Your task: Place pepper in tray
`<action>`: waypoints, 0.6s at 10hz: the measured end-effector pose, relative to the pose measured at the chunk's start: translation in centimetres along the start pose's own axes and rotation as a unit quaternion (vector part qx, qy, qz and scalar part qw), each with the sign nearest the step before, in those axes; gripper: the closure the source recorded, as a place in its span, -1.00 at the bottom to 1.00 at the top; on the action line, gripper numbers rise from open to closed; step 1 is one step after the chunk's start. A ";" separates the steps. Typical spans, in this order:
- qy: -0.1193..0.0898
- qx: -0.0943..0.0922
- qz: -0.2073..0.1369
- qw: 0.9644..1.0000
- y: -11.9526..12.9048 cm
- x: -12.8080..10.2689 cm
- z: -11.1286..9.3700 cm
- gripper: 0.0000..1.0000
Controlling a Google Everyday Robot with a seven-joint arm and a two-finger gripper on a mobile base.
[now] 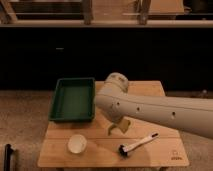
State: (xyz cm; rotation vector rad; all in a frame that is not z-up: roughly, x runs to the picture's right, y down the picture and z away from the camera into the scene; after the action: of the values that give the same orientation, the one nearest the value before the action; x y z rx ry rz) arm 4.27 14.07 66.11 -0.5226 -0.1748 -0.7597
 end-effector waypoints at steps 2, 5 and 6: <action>-0.007 0.003 0.028 1.000 0.0 1.0 1.0 -0.60; -0.022 0.021 0.078 0.996 -0.3 2.1 3.2 -0.60; -0.028 0.028 0.092 0.995 -0.4 2.5 3.9 -0.60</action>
State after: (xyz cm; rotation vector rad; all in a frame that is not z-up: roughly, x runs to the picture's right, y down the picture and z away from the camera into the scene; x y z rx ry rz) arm 5.91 14.31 70.41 -0.4999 -0.1973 -0.5591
